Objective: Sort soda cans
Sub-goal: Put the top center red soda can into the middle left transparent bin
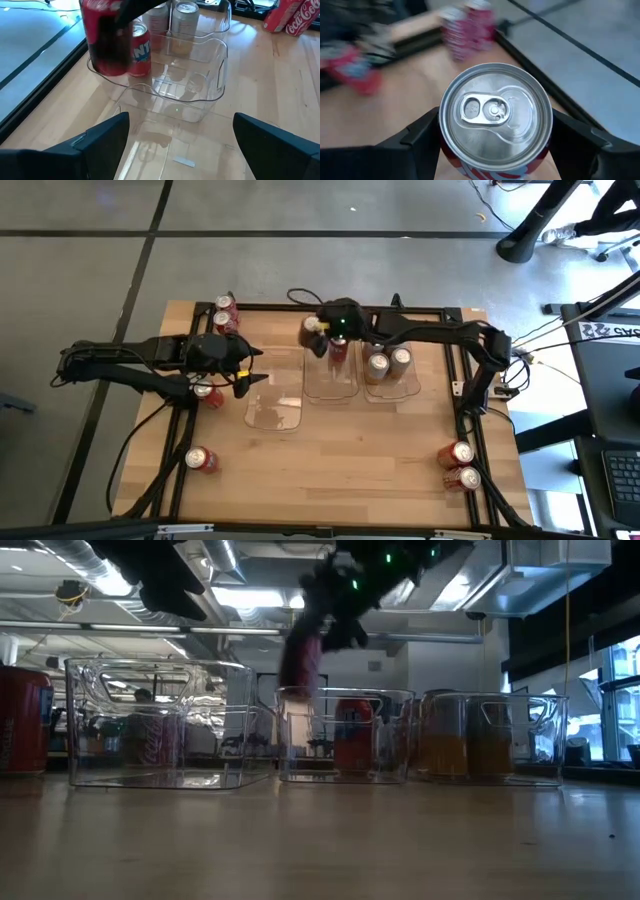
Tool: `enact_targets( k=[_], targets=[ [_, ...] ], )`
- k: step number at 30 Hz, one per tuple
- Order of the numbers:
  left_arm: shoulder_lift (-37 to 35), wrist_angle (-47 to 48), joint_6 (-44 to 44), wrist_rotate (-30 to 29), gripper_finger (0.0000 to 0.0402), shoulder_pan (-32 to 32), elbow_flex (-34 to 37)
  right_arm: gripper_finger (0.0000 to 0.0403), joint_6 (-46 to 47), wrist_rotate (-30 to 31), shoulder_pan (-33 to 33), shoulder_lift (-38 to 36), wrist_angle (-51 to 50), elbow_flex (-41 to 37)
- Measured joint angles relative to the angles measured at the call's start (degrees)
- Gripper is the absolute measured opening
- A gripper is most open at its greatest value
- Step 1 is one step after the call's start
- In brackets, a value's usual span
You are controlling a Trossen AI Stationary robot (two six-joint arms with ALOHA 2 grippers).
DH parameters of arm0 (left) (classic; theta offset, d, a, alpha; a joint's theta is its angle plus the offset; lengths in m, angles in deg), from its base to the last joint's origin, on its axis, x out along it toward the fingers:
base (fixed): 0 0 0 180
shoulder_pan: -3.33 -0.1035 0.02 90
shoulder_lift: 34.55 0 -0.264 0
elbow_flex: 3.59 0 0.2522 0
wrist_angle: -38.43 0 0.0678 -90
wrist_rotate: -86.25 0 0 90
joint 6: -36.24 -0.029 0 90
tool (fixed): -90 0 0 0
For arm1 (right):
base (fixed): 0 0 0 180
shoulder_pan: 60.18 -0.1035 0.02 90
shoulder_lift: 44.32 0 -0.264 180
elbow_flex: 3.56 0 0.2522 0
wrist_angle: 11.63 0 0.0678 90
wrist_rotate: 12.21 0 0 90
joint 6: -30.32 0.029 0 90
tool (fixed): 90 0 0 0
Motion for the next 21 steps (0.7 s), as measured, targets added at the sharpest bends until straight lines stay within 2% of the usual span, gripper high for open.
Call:
enact_targets(
  k=[3, 8, 14, 21],
  targets=[
    [0.0, 0.0, 0.0, 0.0, 0.0345, 0.0, 0.0, 0.0287, -0.9, -3.4, -3.2, 0.0, 1.8, 1.3],
    [0.0, 0.1, 0.3, 0.0, 0.0345, 0.0, 0.0, 0.0287, -1.9, -5.4, -8.1, 1.6, 7.7, 1.4],
    [0.0, 2.0, 2.5, 0.0, 0.0345, 0.0, 0.0, 0.0287, -4.6, -2.3, -10.4, 5.8, 11.6, 1.4],
    [0.0, 5.0, 4.8, 0.0, 0.0345, 0.0, 0.0, 0.0287, -6.4, 0.9, -9.9, 9.2, 12.3, 1.4]
  ],
)
